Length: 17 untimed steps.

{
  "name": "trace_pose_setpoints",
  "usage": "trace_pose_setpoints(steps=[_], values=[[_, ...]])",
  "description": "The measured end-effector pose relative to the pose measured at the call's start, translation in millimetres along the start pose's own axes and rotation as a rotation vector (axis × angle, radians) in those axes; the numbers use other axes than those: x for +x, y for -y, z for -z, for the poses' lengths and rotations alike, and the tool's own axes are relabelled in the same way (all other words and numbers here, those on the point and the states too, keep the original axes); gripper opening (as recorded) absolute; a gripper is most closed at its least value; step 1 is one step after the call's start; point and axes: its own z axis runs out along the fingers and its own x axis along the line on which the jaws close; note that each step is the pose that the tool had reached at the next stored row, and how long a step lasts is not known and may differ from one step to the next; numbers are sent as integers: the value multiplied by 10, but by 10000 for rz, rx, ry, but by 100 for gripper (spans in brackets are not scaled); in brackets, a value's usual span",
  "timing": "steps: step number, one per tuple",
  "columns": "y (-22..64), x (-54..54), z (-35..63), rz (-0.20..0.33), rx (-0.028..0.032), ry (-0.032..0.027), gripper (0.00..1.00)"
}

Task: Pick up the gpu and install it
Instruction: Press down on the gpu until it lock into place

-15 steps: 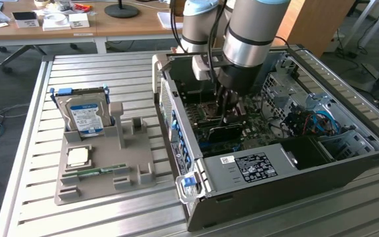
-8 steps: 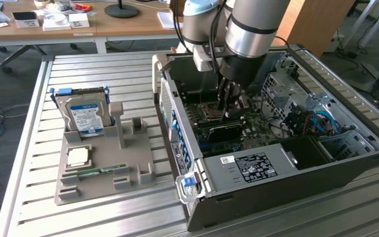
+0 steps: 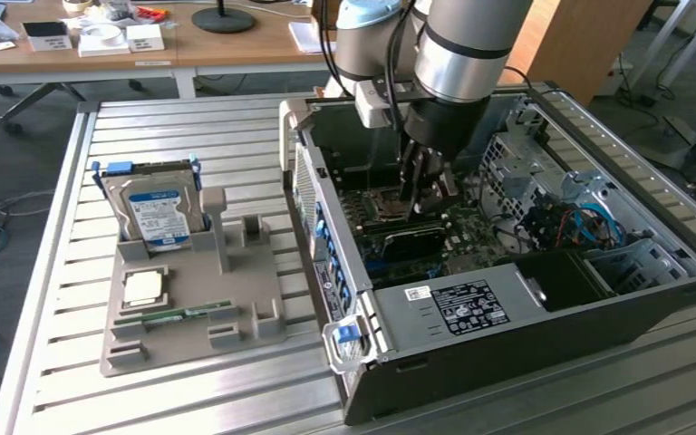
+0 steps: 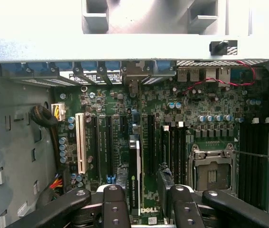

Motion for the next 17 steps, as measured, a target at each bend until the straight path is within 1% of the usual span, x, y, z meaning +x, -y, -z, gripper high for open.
trace_pose_setpoints(steps=[8, 9, 10, 11, 12, 13, 15, 16, 17], values=[[0, 0, 0, 0, -1, 0, 40], [0, 0, 0, 0, 0, 0, 38], [0, 0, 0, 0, 0, 0, 32], [0, 0, 0, 0, 0, -1, 32], [0, 0, 0, 0, 0, 0, 26], [0, 0, 0, 0, 0, 0, 26], [0, 0, 0, 0, 0, 0, 14], [0, 0, 0, 0, 0, 0, 14], [0, 0, 0, 0, 0, 0, 11]])
